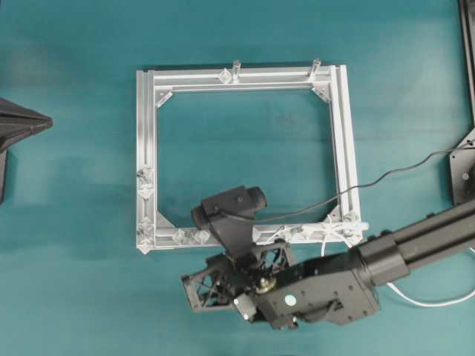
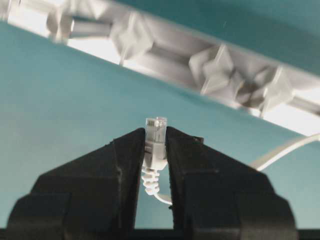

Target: Move the cable alternately left and right between 8 closely spaced pins so it hooks onto each one.

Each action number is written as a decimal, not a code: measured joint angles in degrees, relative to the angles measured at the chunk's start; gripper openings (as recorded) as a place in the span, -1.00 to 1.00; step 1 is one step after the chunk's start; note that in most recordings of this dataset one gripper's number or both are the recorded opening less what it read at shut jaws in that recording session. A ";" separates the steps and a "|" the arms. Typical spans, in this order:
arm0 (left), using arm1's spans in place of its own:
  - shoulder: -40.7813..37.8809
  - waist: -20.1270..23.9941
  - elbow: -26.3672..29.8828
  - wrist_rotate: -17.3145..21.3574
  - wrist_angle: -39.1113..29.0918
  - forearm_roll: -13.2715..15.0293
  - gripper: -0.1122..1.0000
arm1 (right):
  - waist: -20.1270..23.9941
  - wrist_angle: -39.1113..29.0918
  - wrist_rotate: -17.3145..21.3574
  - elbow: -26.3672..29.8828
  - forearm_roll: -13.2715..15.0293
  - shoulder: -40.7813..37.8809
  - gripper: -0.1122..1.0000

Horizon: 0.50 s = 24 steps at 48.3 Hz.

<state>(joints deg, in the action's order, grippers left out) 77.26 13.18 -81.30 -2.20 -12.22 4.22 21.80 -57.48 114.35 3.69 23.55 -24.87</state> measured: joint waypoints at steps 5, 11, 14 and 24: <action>0.00 0.00 0.00 0.00 0.00 0.00 -0.79 | -1.41 0.00 -0.35 0.00 0.35 0.00 -0.46; -0.09 0.00 0.00 0.00 -0.09 0.09 -0.79 | -2.64 0.00 -1.32 0.00 0.79 0.00 -0.46; 0.00 0.00 0.00 -0.09 -0.09 0.00 -0.79 | -2.90 0.00 -1.93 0.00 0.88 0.00 -0.46; 0.00 0.00 -0.26 -0.09 0.09 0.00 -0.79 | -4.57 0.00 -4.31 0.00 0.97 0.00 -0.46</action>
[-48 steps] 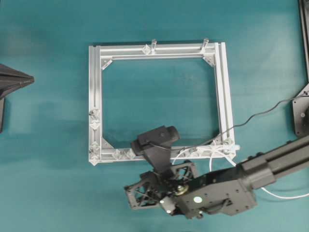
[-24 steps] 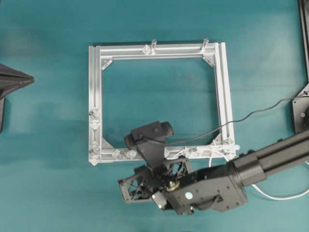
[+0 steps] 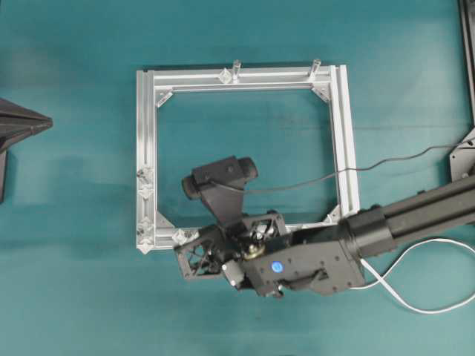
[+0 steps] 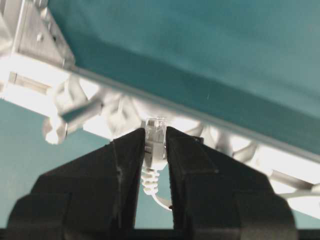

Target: Move the cable alternately left and right between 8 closely spaced pins so it hooks onto each one.

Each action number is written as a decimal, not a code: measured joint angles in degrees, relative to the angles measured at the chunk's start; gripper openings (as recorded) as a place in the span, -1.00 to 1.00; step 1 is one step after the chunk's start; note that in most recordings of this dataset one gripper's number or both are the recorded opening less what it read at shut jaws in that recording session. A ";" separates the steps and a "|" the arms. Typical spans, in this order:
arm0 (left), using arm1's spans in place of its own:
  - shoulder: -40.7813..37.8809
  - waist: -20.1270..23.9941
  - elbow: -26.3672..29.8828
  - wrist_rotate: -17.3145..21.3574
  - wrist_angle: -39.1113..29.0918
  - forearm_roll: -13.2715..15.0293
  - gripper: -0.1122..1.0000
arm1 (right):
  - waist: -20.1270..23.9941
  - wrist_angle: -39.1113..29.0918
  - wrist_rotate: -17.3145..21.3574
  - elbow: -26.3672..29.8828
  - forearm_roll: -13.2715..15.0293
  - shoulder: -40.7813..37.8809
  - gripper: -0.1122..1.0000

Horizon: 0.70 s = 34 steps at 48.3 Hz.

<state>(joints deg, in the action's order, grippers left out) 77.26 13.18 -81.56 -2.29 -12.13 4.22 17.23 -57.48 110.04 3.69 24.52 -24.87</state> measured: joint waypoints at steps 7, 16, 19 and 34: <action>0.00 0.00 -0.18 0.09 0.26 0.00 -0.79 | -1.23 -0.09 -1.32 0.00 0.09 0.00 -0.46; 0.00 0.00 -0.26 0.09 0.35 0.00 -0.79 | -1.41 -0.09 -1.58 0.00 0.09 0.00 -0.46; 0.00 0.00 -0.26 0.00 0.35 0.09 -0.79 | -1.49 -0.09 -1.49 0.00 0.09 0.00 -0.46; 0.09 0.00 -0.44 0.09 0.62 0.00 -0.79 | -1.49 0.00 -1.58 0.00 0.09 0.00 -0.46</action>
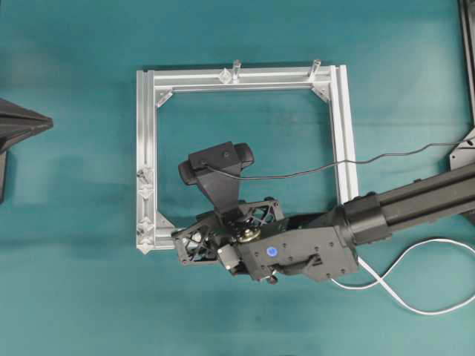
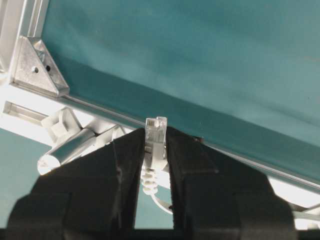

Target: Move the cable alternately left and right between 8 closely spaced pins so it hooks onto each one.

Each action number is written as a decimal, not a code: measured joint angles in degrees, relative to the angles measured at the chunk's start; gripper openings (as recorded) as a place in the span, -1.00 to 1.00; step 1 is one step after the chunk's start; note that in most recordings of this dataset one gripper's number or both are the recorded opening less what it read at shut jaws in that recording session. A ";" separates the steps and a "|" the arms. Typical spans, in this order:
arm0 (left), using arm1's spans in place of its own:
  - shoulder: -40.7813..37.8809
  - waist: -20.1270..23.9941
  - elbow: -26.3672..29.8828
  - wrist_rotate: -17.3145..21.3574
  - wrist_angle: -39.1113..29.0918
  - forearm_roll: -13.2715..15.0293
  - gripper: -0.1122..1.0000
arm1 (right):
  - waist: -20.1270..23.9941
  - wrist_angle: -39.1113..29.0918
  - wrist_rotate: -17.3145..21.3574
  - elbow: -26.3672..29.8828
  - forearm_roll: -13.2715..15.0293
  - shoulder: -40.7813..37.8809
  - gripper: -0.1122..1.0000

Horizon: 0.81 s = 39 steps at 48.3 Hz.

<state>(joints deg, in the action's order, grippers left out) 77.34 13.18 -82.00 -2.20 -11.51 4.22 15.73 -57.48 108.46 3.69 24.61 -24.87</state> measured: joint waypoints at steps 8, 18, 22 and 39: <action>-0.09 0.00 -0.09 0.00 0.09 0.00 -0.79 | 0.00 0.00 0.00 0.00 0.00 0.00 -0.46; 0.00 0.00 -0.26 -0.09 0.35 0.00 -0.79 | 0.00 0.00 -0.09 0.00 0.00 0.00 -0.46; 0.00 0.00 -0.62 0.00 0.62 0.00 -0.79 | 0.00 0.00 -0.09 0.00 0.00 0.00 -0.46; 0.00 0.00 -1.05 0.00 1.23 0.00 -0.79 | 0.00 0.00 -0.44 -0.09 0.00 0.00 -0.46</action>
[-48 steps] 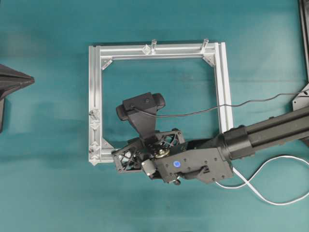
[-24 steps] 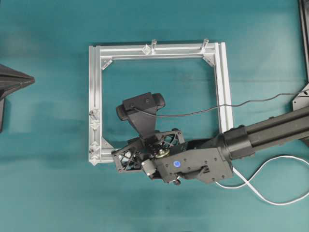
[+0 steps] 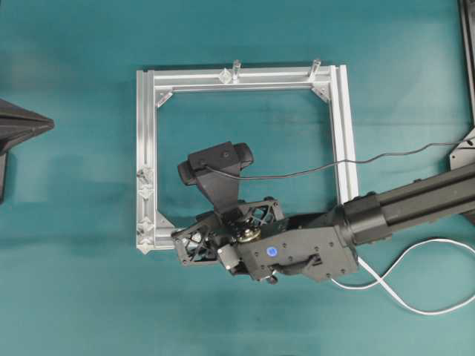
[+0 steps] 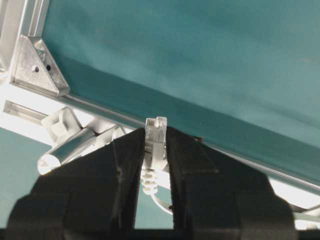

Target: Move the cable alternately left and right between 8 closely spaced pins so it hooks onto each one.

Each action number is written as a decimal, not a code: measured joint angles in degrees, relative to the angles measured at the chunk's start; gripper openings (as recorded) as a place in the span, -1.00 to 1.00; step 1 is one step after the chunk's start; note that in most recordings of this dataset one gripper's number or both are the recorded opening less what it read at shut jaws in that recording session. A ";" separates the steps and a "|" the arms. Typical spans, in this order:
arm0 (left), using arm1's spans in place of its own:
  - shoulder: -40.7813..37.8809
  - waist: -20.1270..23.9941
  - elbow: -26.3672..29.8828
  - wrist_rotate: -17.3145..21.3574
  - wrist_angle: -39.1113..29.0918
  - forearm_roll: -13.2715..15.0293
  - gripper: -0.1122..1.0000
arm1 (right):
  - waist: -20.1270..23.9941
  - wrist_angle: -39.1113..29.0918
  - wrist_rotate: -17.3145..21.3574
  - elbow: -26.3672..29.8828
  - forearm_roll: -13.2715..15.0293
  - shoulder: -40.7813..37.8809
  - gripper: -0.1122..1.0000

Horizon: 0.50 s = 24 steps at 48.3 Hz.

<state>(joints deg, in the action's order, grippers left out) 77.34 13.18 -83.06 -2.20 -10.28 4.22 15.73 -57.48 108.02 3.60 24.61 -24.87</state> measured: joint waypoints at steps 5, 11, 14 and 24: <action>0.00 0.00 0.00 0.00 0.00 0.09 -0.79 | -0.26 0.09 -0.18 0.09 0.00 0.00 -0.46; 0.00 0.00 0.00 0.00 0.00 0.00 -0.79 | -1.32 0.09 -2.46 0.09 0.35 0.00 -0.46; 0.00 0.00 0.00 0.00 -0.09 0.00 -0.79 | -2.11 0.09 -3.60 0.09 0.35 0.00 -0.46; -0.09 0.00 0.00 -0.09 0.00 0.09 -0.79 | -4.83 0.88 -5.71 0.09 0.53 0.00 -0.46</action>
<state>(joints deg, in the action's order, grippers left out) 77.26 13.18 -83.06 -2.29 -10.28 4.31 10.90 -56.60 102.30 3.69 25.14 -24.87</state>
